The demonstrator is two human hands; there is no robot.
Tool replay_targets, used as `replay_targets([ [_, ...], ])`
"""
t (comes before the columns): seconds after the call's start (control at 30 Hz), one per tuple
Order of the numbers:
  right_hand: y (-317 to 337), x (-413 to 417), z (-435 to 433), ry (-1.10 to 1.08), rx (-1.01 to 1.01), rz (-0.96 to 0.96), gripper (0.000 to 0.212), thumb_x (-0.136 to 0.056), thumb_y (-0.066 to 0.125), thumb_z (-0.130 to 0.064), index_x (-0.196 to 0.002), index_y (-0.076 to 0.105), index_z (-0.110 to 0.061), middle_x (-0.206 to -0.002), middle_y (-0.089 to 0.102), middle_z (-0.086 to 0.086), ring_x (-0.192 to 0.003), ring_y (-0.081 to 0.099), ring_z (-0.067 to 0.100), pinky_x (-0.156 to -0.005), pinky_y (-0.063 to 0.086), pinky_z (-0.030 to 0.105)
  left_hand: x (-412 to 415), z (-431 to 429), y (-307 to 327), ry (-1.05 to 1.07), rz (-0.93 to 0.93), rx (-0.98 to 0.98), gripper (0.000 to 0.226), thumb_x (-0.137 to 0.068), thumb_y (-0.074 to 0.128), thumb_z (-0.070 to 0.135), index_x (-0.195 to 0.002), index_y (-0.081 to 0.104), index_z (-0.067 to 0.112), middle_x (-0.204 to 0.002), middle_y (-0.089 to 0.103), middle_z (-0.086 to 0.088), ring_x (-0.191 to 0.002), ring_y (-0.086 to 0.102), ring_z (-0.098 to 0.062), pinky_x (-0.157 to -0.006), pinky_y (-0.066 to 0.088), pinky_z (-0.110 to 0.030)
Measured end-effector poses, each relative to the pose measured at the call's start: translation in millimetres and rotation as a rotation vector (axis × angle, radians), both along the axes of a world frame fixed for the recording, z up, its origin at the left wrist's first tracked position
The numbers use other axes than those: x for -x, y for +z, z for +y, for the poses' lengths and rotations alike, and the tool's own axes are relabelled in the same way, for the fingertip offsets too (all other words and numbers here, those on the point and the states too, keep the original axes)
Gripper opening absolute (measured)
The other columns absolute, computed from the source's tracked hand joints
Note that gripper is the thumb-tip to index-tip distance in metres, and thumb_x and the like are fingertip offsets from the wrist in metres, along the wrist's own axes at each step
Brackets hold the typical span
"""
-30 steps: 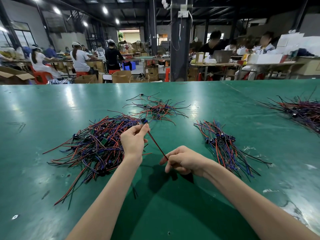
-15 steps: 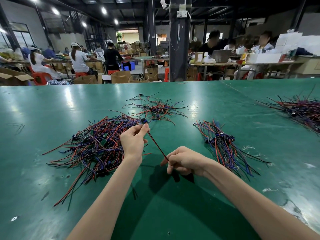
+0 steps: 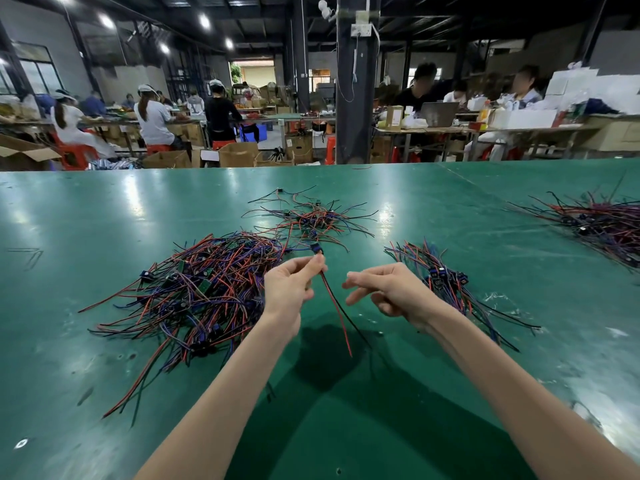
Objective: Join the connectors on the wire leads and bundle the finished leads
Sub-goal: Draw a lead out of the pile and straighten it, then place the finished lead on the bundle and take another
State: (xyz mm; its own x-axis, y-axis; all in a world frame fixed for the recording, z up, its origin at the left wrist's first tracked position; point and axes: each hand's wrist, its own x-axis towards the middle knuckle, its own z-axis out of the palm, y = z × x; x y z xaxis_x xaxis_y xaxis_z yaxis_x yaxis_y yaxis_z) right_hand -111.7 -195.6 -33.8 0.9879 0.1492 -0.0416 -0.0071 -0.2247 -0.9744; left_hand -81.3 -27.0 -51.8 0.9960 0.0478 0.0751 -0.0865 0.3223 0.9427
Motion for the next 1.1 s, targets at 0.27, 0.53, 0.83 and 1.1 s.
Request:
replay_targets([
  [0.27,-14,6,22,0.013,-0.149,-0.04,0.011,-0.086,0.066,-0.008,-0.076,0.071,-0.005,-0.062,0.069,0.006,-0.03,0.033,0.005,-0.031,0.021,0.013,5,-11,-10,-0.017,-0.037,-0.125,0.011,-0.083,0.07,0.013,-0.072,0.069,0.011,-0.062,0.067,0.004,-0.042,0.046,0.002,-0.039,0.032,-0.012],
  [0.53,-17,15,33,0.145,-0.054,0.029,0.012,-0.085,0.066,-0.007,-0.074,0.068,-0.008,-0.06,0.068,0.0,-0.032,0.039,0.005,-0.034,0.027,0.013,-9,11,-3,0.232,-0.021,-0.044,0.01,-0.083,0.072,0.014,-0.074,0.068,0.012,-0.063,0.067,0.005,-0.042,0.042,0.001,-0.04,0.033,-0.011],
  [0.83,-17,22,39,0.24,-0.009,0.004,0.005,-0.087,0.066,-0.008,-0.082,0.068,-0.008,-0.062,0.068,-0.002,-0.038,0.038,0.005,-0.037,0.028,0.014,-19,23,-2,0.336,0.013,0.004,0.01,-0.084,0.071,0.014,-0.075,0.068,0.015,-0.066,0.068,0.005,-0.045,0.046,0.002,-0.041,0.036,-0.011],
  [1.1,-8,25,37,0.273,-0.053,-0.155,0.013,-0.091,0.057,0.001,-0.096,0.067,-0.005,-0.068,0.064,0.001,-0.044,0.032,0.005,-0.042,0.026,0.014,-19,28,2,0.339,0.032,0.088,0.009,-0.084,0.071,0.013,-0.076,0.067,0.013,-0.072,0.067,-0.001,-0.04,0.043,0.001,-0.04,0.034,-0.012],
])
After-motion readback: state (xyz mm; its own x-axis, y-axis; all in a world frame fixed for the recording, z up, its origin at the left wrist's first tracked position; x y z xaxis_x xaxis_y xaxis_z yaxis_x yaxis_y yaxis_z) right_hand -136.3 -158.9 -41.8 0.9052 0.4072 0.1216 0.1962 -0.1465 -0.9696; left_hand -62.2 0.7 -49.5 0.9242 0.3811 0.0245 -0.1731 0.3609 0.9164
